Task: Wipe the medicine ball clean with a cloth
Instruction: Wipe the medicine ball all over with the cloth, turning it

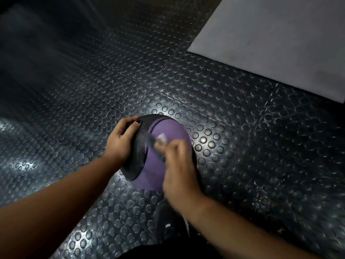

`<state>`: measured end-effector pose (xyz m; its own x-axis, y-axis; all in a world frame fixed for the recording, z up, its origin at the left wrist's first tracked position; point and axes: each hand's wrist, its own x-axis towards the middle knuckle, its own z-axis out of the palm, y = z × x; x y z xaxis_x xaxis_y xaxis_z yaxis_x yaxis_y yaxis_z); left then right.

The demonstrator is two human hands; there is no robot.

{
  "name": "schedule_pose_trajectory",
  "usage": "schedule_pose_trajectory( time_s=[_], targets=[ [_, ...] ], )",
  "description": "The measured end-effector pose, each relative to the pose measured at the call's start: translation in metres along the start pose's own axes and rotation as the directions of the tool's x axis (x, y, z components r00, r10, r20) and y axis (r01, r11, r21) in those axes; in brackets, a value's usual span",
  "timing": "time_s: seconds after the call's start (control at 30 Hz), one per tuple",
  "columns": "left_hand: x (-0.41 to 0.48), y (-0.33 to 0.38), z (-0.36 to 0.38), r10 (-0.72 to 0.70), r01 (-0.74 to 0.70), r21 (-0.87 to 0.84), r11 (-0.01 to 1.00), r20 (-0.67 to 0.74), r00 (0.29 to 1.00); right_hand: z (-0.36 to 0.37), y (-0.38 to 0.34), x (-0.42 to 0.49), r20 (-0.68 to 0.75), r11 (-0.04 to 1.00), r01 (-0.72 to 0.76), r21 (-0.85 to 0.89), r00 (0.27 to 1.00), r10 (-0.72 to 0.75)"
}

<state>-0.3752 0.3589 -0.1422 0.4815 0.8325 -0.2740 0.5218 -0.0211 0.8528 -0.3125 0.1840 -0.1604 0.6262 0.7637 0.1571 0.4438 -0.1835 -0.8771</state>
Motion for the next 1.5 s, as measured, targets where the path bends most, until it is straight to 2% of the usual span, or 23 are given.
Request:
schedule_pose_trajectory(
  time_s=[0.07,0.1,0.17,0.23,0.27,0.33,0.4,0.53,0.67,0.7,0.77,0.83,0.9,0.93,0.97,1.0,1.1,1.2,1.3,1.4,1.5],
  targets=[
    [0.003,0.002,0.004,0.000,0.000,0.001,1.000,0.003,1.000,0.006,-0.014,-0.034,0.147,0.990,0.139,-0.016,0.980,-0.135],
    [0.002,0.002,0.006,0.009,-0.009,0.010,1.000,0.010,1.000,0.007,-0.014,-0.040,0.140,0.986,0.165,-0.014,0.977,-0.161],
    [-0.001,0.002,0.007,0.034,-0.034,0.004,0.999,0.029,0.999,0.003,-0.010,-0.027,-0.045,0.986,0.168,-0.002,0.985,-0.168],
    [-0.003,0.000,0.004,0.040,-0.041,0.023,0.999,0.037,0.999,-0.001,-0.006,0.004,-0.207,0.993,0.114,-0.021,0.971,-0.116],
    [-0.005,-0.001,0.003,0.034,-0.035,0.033,0.999,0.026,0.999,-0.004,0.000,0.022,-0.233,0.998,0.047,-0.045,0.971,-0.056],
    [-0.007,-0.002,0.002,0.009,-0.009,0.003,1.000,-0.020,1.000,-0.006,0.013,0.054,-0.212,0.989,-0.119,-0.086,0.972,0.099],
    [-0.004,0.000,0.004,-0.019,0.018,-0.029,0.999,-0.061,0.998,-0.003,0.023,0.064,-0.182,0.978,-0.169,-0.121,0.973,0.145],
    [0.004,0.003,0.011,-0.050,0.045,-0.050,0.998,-0.100,0.994,0.004,0.017,0.017,-0.162,0.981,0.018,-0.195,0.986,-0.050],
    [0.005,0.008,0.012,-0.067,0.060,-0.063,0.996,-0.120,0.991,0.007,0.040,-0.060,0.045,0.929,0.229,-0.291,0.973,-0.226],
    [0.005,0.009,0.012,-0.084,0.077,-0.058,0.995,-0.123,0.989,0.002,0.053,-0.071,0.086,0.926,0.237,-0.295,0.971,-0.222],
    [0.007,0.010,0.008,-0.105,0.102,-0.028,0.994,-0.124,0.987,-0.012,0.076,-0.078,0.043,0.960,0.090,-0.266,0.996,-0.081],
    [0.010,0.005,-0.001,-0.064,0.081,0.110,0.991,-0.151,0.986,-0.032,0.089,-0.071,-0.131,0.976,-0.167,-0.140,0.980,0.149],
    [0.009,0.001,-0.012,0.184,-0.122,0.386,0.914,-0.126,0.975,-0.054,0.094,-0.049,-0.262,0.929,-0.370,0.020,0.895,0.362],
    [0.009,0.001,-0.016,0.302,-0.236,0.453,0.860,-0.077,0.950,-0.063,0.094,-0.034,-0.294,0.901,-0.424,0.097,0.852,0.432],
    [0.008,0.002,-0.017,0.361,-0.312,0.463,0.829,-0.018,0.932,-0.071,0.094,-0.019,-0.308,0.876,-0.451,0.169,0.820,0.482],
    [0.007,0.003,-0.017,0.363,-0.345,0.436,0.831,0.046,0.931,-0.076,0.094,-0.005,-0.315,0.855,-0.464,0.231,0.796,0.517],
    [0.004,-0.001,-0.014,0.241,-0.277,0.269,0.922,0.161,0.957,-0.082,0.098,0.031,-0.332,0.827,-0.413,0.381,0.774,0.539],
    [0.004,-0.005,-0.020,0.177,-0.201,0.197,0.960,0.134,0.975,-0.084,0.094,0.050,-0.311,0.809,-0.359,0.466,0.789,0.530],
    [0.011,-0.005,-0.029,0.039,-0.051,0.106,0.993,0.109,0.993,-0.084,0.090,0.057,-0.301,0.771,-0.324,0.548,0.784,0.543],
    [0.015,-0.008,-0.037,-0.066,0.062,0.059,0.996,0.073,0.995,-0.074,0.074,0.056,-0.342,0.819,-0.325,0.474,0.789,0.511],
    [0.017,-0.009,-0.039,-0.118,0.117,0.024,0.993,0.020,0.993,-0.043,0.024,0.053,-0.341,0.923,-0.205,0.325,0.885,0.316]
  ],
)
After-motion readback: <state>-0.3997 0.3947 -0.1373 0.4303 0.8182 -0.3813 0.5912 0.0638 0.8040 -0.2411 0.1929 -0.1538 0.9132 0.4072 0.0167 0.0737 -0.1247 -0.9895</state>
